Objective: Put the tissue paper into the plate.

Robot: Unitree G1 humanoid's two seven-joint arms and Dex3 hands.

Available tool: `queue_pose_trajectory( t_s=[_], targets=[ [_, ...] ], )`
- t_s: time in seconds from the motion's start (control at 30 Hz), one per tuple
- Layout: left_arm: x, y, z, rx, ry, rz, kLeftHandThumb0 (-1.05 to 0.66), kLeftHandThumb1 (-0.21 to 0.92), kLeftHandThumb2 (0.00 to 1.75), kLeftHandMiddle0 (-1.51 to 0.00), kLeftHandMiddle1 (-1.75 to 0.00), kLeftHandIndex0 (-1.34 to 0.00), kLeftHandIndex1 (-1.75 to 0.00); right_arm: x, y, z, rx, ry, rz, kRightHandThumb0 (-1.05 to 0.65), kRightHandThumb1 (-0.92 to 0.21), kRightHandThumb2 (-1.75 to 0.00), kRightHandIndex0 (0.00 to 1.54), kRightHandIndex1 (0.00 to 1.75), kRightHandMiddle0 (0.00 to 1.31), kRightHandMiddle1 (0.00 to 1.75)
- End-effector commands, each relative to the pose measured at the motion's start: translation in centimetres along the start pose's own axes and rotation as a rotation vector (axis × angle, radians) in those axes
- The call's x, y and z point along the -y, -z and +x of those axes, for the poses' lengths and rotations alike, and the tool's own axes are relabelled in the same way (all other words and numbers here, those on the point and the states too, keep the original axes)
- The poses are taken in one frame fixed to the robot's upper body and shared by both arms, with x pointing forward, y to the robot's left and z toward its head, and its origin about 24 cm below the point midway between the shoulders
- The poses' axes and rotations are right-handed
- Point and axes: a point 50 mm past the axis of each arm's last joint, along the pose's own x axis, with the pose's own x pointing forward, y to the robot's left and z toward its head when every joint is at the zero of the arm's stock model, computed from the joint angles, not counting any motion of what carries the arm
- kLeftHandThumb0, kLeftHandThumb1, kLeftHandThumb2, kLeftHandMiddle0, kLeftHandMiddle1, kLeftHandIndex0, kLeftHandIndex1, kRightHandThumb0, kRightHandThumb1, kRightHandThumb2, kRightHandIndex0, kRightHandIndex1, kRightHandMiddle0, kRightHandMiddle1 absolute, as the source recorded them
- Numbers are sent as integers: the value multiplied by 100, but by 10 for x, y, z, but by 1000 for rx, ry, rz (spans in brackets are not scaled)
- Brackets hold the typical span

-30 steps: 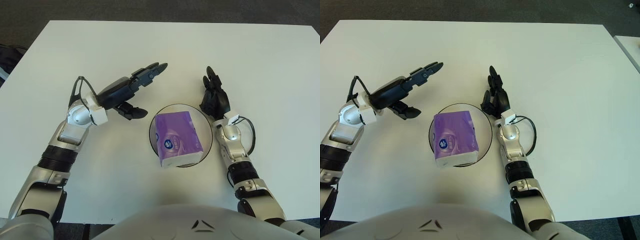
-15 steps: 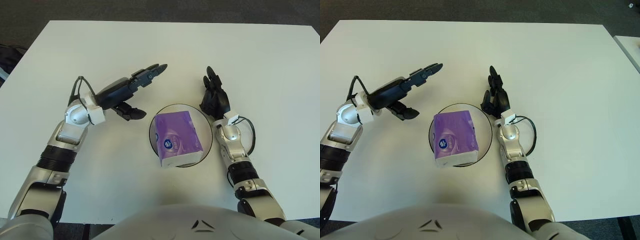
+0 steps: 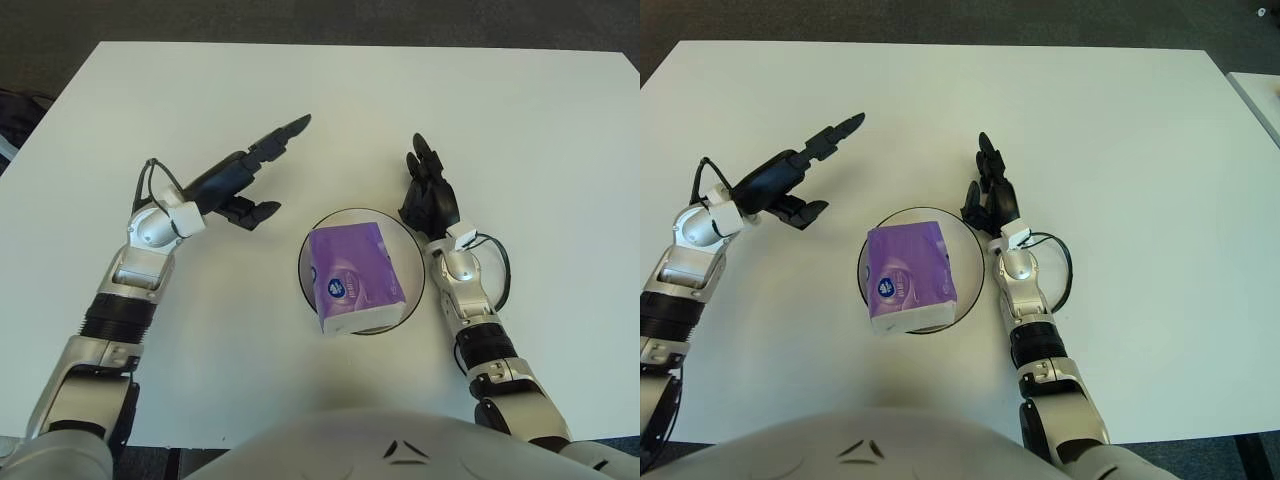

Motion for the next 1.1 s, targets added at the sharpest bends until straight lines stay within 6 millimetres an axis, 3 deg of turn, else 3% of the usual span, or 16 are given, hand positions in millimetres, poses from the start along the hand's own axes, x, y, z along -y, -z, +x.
queue_pose_trajectory(
  t_s=[0.0,0.27,0.57,0.77,1.07],
  targets=[
    [3,13,-10,-70,-226,-177,-105,92,108,0,0,0,0,-13,91,-99,-551,7,42,-88,-92,-104,0,0,0,10],
    [20,32,-22,-143,-438,-345,-102,92,117,-2,-1,-4,-7,-11,91,-100,-554,7,45,-89,-92,-102,0,0,0,10],
    [47,38,-27,-255,-680,-375,-91,92,117,-3,-1,0,-27,-10,90,-100,-549,2,55,-87,-92,-103,0,0,0,9],
    [55,42,-28,-305,-721,-384,-89,92,117,-5,-2,0,-28,-9,91,-101,-547,1,55,-87,-92,-104,0,0,0,9],
    [74,63,-45,-419,-744,-412,-88,92,117,-8,-3,0,-31,-7,92,-103,-552,2,56,-86,-92,-106,0,0,0,10]
  ],
)
